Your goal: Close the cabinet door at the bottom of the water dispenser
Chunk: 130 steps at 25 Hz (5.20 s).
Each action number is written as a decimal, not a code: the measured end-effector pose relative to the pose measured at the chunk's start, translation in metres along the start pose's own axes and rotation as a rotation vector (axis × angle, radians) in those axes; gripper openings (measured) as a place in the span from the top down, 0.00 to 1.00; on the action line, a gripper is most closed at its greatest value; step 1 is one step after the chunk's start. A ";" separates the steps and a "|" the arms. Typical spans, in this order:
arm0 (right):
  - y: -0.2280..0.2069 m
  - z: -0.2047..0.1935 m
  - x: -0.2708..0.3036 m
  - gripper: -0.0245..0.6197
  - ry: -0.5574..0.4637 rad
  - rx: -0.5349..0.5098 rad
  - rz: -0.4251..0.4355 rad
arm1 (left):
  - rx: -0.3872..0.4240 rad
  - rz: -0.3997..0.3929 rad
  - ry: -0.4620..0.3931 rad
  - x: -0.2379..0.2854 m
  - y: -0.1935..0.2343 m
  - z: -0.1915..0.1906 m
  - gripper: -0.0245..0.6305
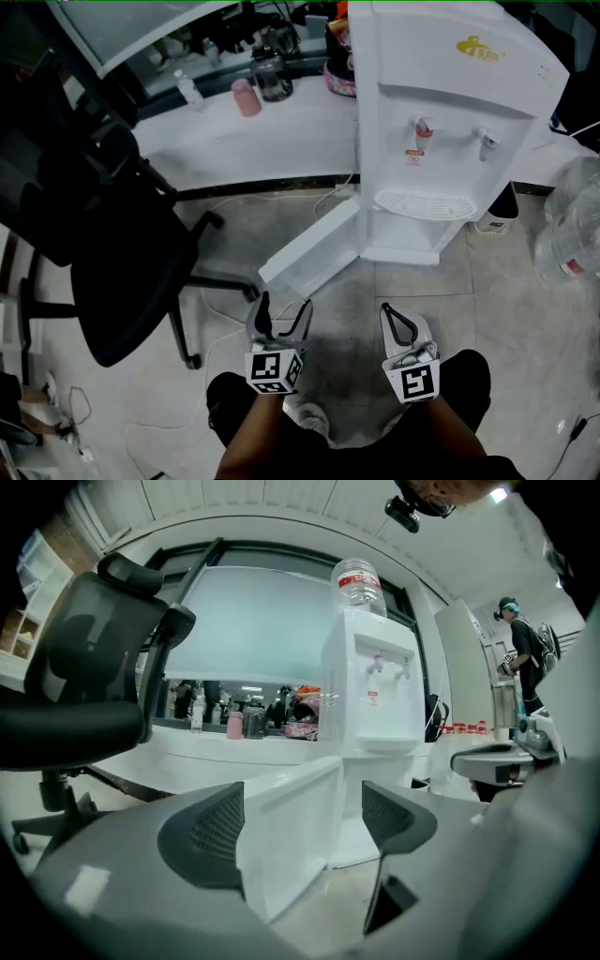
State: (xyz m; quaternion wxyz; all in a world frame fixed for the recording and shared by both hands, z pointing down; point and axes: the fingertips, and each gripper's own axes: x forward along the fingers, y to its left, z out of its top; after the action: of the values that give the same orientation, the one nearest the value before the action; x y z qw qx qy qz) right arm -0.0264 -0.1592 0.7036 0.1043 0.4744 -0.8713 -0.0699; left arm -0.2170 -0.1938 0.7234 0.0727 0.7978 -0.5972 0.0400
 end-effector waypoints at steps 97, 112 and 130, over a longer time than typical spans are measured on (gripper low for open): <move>-0.130 -0.076 -0.131 0.96 0.093 0.245 -0.415 | 0.126 -0.682 0.073 0.048 -0.309 -0.052 0.45; -0.149 -0.080 -0.156 0.95 0.048 0.344 -0.445 | 0.180 -0.713 0.038 0.097 -0.350 -0.047 0.47; -0.230 -0.103 -0.125 0.96 0.103 0.294 -0.448 | 0.192 -0.683 0.030 0.164 -0.382 -0.034 0.46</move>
State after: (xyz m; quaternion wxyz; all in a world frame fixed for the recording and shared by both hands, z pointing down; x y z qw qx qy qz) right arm 0.2521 -0.1808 0.7376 0.0603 0.6683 -0.7390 0.0603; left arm 0.1969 -0.2378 0.7555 0.0153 0.9540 -0.2881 0.0814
